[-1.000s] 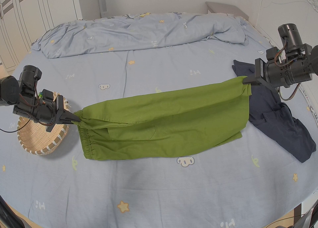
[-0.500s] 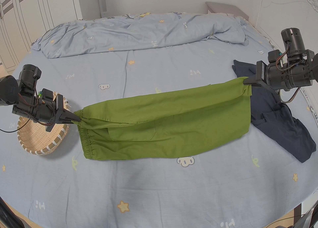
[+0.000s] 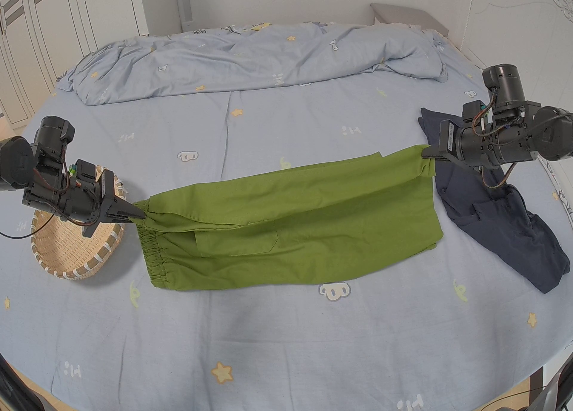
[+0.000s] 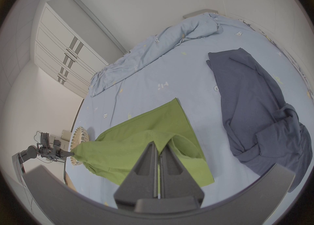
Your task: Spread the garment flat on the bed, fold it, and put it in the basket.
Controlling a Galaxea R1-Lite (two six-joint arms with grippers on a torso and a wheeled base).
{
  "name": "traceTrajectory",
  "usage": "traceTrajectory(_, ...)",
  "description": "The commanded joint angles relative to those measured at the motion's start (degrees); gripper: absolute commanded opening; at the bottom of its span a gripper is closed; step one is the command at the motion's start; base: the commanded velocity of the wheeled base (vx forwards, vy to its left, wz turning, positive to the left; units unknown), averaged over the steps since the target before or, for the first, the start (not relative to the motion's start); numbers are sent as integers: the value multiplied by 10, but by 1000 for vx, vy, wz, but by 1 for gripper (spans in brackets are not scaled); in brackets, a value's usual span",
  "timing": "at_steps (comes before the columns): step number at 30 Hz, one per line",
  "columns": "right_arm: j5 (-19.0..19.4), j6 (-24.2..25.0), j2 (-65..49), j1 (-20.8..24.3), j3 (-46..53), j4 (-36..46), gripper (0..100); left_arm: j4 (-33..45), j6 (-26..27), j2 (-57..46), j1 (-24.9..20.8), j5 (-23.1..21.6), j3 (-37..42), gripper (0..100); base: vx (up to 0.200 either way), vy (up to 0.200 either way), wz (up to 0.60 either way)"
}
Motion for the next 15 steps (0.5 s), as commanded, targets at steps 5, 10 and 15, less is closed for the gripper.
traceTrajectory(5, 2, -5, 76, -7, -55, -4, 0, -1, -1, 3, 1, -1, 1, 0, 0, 0, 0)
traceTrajectory(10, 1, -3, 111, -5, -91, -5, 0, -1, 0, 13, 2, -1, -1, 0, 0, 0, 0)
traceTrajectory(15, 2, -3, 125, -6, -101, -6, 0, -1, 0, 23, 1, -1, -4, 0, 0, 0, 0)
